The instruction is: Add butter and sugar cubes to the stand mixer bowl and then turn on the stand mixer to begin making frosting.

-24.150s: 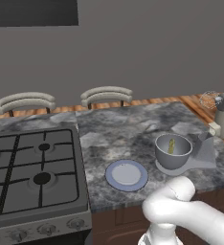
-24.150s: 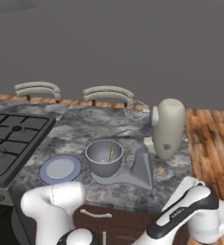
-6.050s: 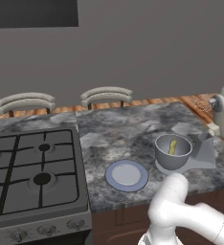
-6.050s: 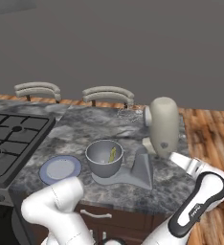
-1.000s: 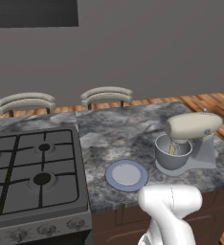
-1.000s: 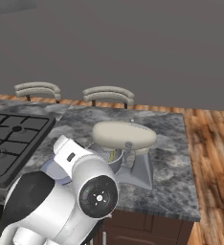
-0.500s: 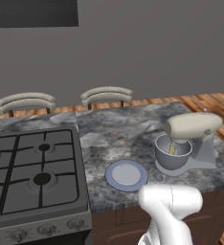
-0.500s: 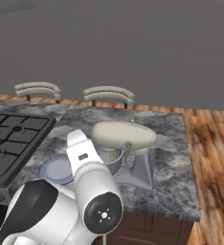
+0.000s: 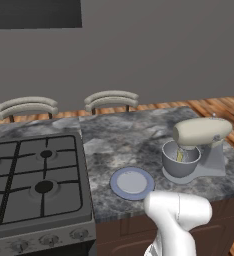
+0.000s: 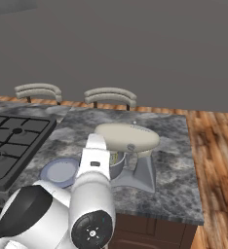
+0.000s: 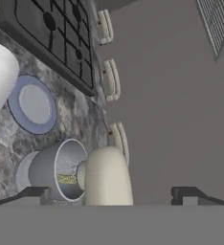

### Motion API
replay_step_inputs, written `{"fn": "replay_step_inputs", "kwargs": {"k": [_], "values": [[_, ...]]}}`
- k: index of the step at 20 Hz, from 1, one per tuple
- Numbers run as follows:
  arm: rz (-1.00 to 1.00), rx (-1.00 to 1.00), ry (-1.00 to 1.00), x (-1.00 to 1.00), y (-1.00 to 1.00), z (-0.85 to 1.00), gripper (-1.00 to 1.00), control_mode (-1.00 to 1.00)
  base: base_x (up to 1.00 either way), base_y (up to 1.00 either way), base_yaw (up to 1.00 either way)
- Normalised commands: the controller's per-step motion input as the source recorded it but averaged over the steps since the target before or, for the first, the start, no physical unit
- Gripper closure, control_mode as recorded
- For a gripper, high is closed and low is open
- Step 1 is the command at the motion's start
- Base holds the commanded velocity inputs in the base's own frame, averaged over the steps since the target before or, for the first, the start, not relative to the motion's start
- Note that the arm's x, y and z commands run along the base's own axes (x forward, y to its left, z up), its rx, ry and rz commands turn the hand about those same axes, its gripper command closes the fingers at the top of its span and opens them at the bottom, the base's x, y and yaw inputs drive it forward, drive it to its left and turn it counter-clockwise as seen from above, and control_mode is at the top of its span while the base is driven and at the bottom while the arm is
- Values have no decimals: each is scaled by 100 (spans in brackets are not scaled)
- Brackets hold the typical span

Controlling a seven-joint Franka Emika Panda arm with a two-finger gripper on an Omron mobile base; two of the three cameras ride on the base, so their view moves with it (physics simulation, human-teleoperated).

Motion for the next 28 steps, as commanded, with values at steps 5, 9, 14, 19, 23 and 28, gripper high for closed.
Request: {"fn": "replay_step_inputs", "kwargs": {"k": [5,9,14,19,23,28], "values": [[-33,23,-12,21,40,-28,-100,-100,0,0,0],[-13,0,-4,41,18,-21,-100,-100,0,0,0],[-8,0,-3,51,2,-36,-100,-100,0,0,0],[-9,4,-19,29,0,-62,-100,-100,0,0,0],[-13,7,-24,32,4,-81,-100,-100,0,0,0],[-13,9,-23,50,18,-79,-100,-100,0,0,0]]}}
